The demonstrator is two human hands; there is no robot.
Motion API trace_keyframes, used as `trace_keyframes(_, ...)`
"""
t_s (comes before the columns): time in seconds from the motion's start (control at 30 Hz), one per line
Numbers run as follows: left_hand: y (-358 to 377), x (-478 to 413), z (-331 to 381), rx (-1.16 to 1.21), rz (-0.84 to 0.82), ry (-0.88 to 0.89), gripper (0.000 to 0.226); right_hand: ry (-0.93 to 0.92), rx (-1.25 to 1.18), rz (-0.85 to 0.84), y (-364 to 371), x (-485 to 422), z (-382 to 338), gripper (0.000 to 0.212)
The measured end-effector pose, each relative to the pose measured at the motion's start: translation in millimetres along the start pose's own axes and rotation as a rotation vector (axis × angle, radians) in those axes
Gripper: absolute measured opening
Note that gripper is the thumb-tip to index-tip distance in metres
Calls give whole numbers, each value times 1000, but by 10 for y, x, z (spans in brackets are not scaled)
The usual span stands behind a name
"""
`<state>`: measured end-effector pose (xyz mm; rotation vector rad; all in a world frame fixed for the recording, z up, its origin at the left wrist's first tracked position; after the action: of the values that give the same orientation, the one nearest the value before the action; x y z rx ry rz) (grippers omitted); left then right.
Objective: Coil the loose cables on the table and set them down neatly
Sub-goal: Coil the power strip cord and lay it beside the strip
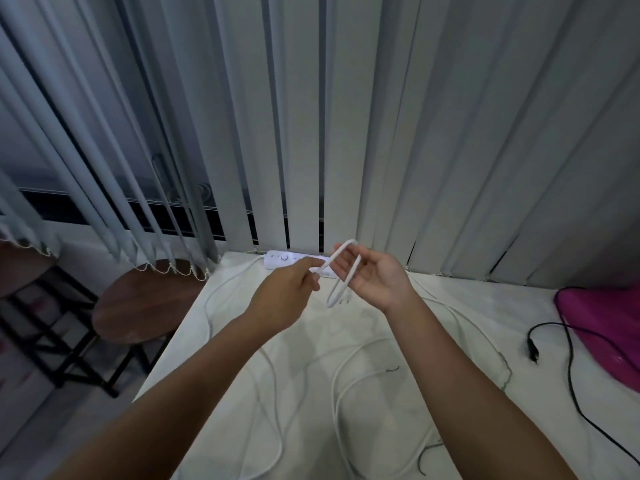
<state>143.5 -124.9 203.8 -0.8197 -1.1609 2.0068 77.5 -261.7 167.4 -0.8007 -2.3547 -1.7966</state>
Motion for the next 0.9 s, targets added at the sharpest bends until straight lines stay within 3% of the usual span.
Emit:
trace_keyframes(0.07,-48,-45,7,2,68,35,27,38,41,-1,-16,-18,112,25)
trace_keyframes(0.2,5,-121,-1,33,46,17,9,46,13,5,33,-60,203,37)
trace_keyframes(0.3,169,-86,-136,46,-22,-52,27,26,-58,27,108,-154,104,35)
trace_keyframes(0.37,388,-4,-268,69,-157,-51,33,30,-128,-20,213,-188,28,34)
trace_keyframes(0.47,779,217,-553,301,-427,-121,26,60,-238,-139,425,-144,-134,29)
trace_keyframes(0.6,1243,585,-692,491,-937,-84,2,110,-283,-283,721,-54,-305,13)
trace_keyframes(0.67,1364,659,-708,471,-1109,-57,10,178,-289,-322,812,-10,-338,14)
trace_keyframes(0.77,1427,453,-786,367,-1083,-87,18,277,-211,-386,880,101,-360,19)
trace_keyframes(0.9,1236,-186,-1033,-23,-803,-189,26,324,86,-439,857,269,-368,23)
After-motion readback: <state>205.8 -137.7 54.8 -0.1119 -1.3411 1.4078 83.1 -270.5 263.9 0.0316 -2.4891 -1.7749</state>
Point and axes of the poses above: each hand's wrist, its own x-axis away from the middle knuckle, its own y-axis out of the palm, z = x × y, the point moved 6 cm from there along -x, towards the middle knuckle, and after that the axes turned 14 degrees about -x, right-handed, at the moved point
